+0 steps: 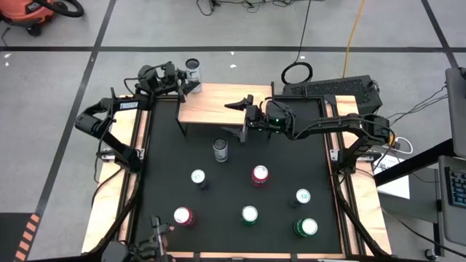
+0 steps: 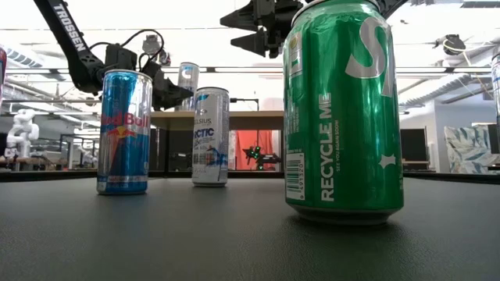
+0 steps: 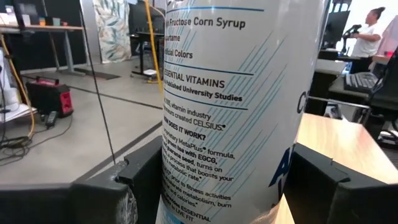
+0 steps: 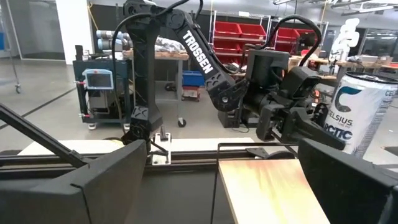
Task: Place canned beverage on shelf
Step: Put the right white-blue soda can on the shelf
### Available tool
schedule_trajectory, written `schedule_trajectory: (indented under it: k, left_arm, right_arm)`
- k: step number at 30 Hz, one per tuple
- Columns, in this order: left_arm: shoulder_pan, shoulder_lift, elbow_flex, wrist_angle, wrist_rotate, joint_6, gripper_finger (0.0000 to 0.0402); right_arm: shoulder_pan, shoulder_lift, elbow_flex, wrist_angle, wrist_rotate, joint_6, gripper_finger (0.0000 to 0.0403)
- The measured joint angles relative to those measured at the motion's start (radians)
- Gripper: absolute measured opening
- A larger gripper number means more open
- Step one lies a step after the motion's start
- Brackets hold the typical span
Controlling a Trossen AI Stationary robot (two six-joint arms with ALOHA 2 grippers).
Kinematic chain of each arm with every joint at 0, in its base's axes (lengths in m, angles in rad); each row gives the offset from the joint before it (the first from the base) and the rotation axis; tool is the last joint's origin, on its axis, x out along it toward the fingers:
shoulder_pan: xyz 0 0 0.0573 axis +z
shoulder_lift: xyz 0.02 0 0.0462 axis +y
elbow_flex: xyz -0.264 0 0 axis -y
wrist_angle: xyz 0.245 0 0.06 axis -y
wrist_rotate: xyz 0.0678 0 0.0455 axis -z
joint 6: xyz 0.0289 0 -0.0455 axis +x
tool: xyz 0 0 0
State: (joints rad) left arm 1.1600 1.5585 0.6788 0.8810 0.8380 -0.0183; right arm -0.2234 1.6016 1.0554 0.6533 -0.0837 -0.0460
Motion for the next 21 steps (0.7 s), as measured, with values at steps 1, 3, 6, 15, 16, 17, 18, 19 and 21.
schedule_trajectory:
  k: [1,3,6,15,16,17,18,19,21]
  left_arm:
    - [0.0,0.0,0.0,-0.01,0.0,0.011,0.0256]
    - [0.001,0.0,0.0,-0.03,-0.002,0.031,0.0256]
    - [0.001,0.0,0.0,-0.035,-0.002,0.05,0.0256]
    - [0.0,0.0,0.0,-0.034,-0.009,0.062,0.0256]
    - [0.0,0.0,0.0,-0.034,-0.013,0.062,0.0256]
    - [0.0,0.0,0.0,-0.035,-0.019,0.061,0.0256]
    - [0.0,0.0,0.0,-0.036,-0.025,0.061,0.0256]
    - [0.0,0.0,0.0,-0.04,-0.027,0.061,0.0256]
    - [0.0,-0.002,0.001,-0.052,-0.027,0.071,0.0256]
  right_arm:
    - [0.0,0.0,0.0,0.0,0.0,0.0,0.04]
    - [0.0,0.0,0.0,0.0,0.0,0.0,0.04]
    - [0.0,0.0,0.0,0.0,0.0,0.0,0.04]
    - [0.0,0.0,0.0,0.0,0.0,-0.003,0.04]
    - [0.0,0.0,0.0,0.0,0.0,-0.003,0.04]
    - [0.0,0.0,0.0,0.0,0.0,-0.003,0.04]
    - [0.0,0.0,0.0,0.0,0.0,-0.003,0.04]
    - [0.0,0.0,0.0,0.0,0.0,-0.003,0.04]
    - [0.0,0.0,0.0,0.0,0.0,-0.003,0.04]
